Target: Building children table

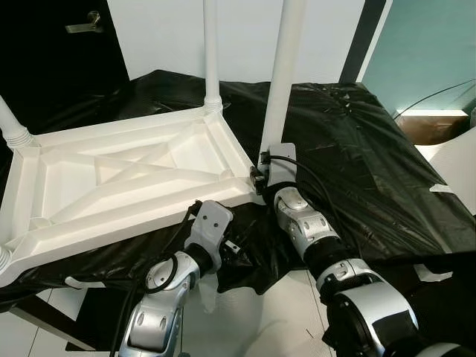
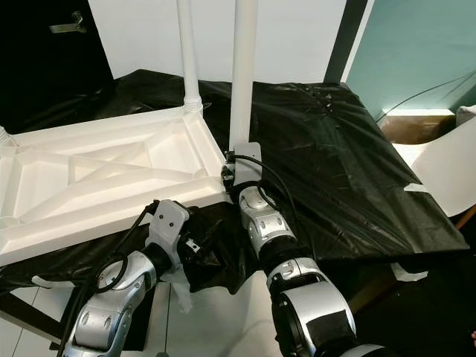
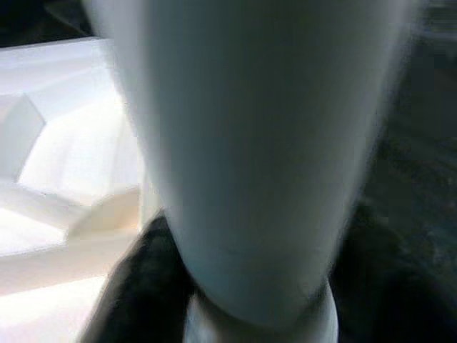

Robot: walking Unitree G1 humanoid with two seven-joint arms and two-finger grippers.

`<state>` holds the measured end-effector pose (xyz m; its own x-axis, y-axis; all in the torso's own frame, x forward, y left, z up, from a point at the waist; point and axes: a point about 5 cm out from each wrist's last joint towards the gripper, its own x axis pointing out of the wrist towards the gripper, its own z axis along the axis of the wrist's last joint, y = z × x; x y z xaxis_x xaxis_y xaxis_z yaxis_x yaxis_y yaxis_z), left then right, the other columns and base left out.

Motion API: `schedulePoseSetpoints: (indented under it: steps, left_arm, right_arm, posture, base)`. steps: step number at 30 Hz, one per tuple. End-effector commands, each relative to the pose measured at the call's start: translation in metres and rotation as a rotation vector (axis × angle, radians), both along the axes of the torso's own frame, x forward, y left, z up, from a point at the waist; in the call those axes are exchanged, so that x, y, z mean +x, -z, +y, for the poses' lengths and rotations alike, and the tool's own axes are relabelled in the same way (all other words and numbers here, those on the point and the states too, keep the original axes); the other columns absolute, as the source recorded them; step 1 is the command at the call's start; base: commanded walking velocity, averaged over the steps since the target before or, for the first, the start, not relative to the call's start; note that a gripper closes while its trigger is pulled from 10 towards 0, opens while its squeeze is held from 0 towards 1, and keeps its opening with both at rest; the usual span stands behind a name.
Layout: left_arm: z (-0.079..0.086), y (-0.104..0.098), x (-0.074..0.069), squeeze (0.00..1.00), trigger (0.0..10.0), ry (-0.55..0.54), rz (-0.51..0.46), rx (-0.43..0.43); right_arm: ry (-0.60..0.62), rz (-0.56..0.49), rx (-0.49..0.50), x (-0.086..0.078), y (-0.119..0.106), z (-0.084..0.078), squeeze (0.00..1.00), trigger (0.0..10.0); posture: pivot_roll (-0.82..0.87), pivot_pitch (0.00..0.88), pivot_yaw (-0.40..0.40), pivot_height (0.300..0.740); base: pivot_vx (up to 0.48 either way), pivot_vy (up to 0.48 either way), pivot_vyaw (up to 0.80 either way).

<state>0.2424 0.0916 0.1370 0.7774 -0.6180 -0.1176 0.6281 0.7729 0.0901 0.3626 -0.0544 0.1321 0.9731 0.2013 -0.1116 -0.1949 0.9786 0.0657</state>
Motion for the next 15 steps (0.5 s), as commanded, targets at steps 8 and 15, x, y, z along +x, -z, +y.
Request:
schedulePoseSetpoints:
  steps: [8, 15]
  left_arm:
    - [0.002, 0.0, 0.0, 0.0, 10.0, -0.07, 0.002, -0.005]
    - [0.003, -0.001, 0.002, 0.0, 10.0, -0.066, -0.001, -0.002]
  right_arm:
    - [-0.088, -0.015, 0.033, -0.006, 0.007, -0.004, 1.0, 10.0]
    - [-0.292, -0.052, -0.006, -0.005, 0.009, -0.033, 0.0, 10.0]
  posture:
    - [0.14, 0.004, -0.078, 0.74]
    - [0.14, 0.0, -0.07, 0.74]
  base:
    - [0.0, 0.0, 0.0]
    - [0.0, 0.0, 0.0]
